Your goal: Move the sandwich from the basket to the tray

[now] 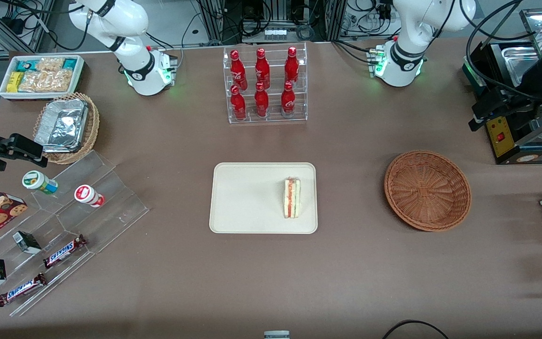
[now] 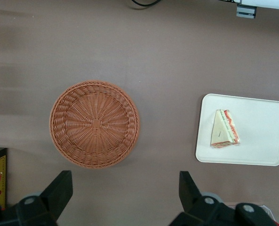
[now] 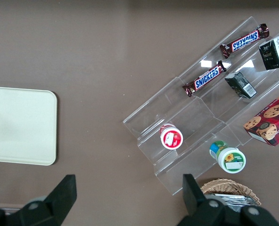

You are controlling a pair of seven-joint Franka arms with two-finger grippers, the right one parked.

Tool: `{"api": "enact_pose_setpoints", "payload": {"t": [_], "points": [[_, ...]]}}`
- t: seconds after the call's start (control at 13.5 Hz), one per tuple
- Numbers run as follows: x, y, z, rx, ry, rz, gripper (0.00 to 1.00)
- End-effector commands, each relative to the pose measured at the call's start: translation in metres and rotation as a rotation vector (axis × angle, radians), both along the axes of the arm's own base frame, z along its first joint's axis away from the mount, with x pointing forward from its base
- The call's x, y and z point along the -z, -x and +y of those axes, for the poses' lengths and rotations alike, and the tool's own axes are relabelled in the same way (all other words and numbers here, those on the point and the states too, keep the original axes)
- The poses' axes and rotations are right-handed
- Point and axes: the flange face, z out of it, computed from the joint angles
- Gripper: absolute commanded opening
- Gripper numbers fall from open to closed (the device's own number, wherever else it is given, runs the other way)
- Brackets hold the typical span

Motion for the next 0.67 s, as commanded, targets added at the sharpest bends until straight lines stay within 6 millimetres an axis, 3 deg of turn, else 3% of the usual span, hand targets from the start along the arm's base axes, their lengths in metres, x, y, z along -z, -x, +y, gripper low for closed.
{"api": "enact_pose_setpoints", "payload": {"t": [0.0, 0.07, 0.37, 0.59], "points": [[0.001, -0.005, 0.023, -0.031, 0.010, 0.009, 1.00], [-0.003, -0.002, 0.007, -0.001, -0.004, 0.005, 1.00], [0.005, -0.001, 0.012, -0.006, -0.022, 0.051, 1.00], [0.011, 0.002, -0.007, 0.030, -0.031, 0.078, 1.00]]}}
